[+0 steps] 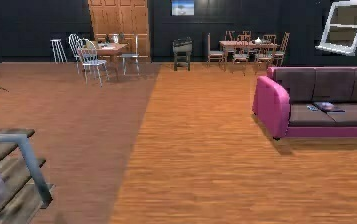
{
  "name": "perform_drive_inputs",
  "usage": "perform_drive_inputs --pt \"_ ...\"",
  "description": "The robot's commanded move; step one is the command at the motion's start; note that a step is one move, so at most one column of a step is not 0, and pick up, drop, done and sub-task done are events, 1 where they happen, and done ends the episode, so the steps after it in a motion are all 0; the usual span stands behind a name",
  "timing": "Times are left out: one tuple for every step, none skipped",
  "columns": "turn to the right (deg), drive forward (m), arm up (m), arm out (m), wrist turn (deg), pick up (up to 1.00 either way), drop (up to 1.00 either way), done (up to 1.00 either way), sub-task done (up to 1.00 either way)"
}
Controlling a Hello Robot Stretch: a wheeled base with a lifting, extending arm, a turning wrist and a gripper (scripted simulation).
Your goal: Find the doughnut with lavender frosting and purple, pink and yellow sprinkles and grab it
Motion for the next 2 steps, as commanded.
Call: perform_drive_inputs --pt "0.0 0.3 0.0 0.0 0.0 0.0 0.0 0.0 0.0" --pt "-18.0 0.0 0.0 0.0 0.0 0.0 0.0 0.0 0.0"
